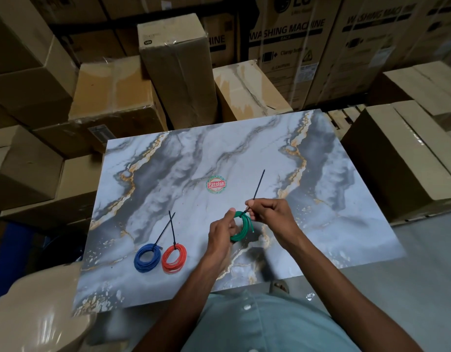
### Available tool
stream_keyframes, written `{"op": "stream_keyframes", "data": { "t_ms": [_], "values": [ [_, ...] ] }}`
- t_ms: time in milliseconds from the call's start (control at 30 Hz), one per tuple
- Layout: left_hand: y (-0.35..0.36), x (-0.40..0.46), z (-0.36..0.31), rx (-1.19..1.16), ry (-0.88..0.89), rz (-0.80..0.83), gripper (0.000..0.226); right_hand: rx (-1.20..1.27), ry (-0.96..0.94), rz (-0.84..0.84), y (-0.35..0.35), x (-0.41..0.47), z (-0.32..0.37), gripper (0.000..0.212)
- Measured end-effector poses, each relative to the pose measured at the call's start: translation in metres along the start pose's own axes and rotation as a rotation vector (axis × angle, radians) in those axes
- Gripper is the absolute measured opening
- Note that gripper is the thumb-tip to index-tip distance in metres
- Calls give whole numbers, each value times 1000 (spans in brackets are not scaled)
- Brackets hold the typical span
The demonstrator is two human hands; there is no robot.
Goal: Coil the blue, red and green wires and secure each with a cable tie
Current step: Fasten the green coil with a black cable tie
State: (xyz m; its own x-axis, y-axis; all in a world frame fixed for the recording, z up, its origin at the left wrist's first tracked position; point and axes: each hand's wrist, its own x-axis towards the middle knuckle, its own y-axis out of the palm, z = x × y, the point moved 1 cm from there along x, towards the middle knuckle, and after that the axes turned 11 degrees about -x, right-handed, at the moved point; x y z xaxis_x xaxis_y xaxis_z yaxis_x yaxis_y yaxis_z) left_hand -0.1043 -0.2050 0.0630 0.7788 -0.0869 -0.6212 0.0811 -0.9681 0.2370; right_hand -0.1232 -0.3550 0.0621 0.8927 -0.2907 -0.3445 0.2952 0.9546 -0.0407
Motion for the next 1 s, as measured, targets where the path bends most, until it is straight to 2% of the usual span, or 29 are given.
{"op": "stream_keyframes", "data": {
  "t_ms": [100, 200, 267, 367, 467, 600, 700, 767, 900, 1000],
  "values": [
    [1, 3, -2, -104, -46, -64, 40, 86, -13, 5, 2, -2, 1, 17],
    [-1, 2, 1, -80, -58, -101, 32, 30, -38, 20, 6, -4, 0, 16],
    [-6, 2, 4, 45, -1, -133, 35, -38, -62, 37, 9, -7, -2, 13],
    [-9, 3, 6, 310, 195, -149, 44, -50, -41, 47, 14, -10, -6, 8],
    [-10, 4, 6, 402, 244, -188, 50, -64, -41, 91, 22, -12, -7, 9],
    [-16, 5, 10, 363, 184, -198, 47, 20, 44, 205, 28, -14, -9, 12],
    [-14, 0, 4, 258, 172, -196, 45, 159, 107, 200, 27, -11, -7, 14],
    [-13, -3, 1, 164, 150, -206, 37, 85, 43, 148, 23, -7, -3, 13],
    [-12, -7, 1, 85, 154, -151, 37, -264, -86, 103, 20, -7, -8, 19],
    [-12, -7, 3, 59, 144, -80, 41, -246, -111, 99, 24, -8, -13, 16]
  ]
}}
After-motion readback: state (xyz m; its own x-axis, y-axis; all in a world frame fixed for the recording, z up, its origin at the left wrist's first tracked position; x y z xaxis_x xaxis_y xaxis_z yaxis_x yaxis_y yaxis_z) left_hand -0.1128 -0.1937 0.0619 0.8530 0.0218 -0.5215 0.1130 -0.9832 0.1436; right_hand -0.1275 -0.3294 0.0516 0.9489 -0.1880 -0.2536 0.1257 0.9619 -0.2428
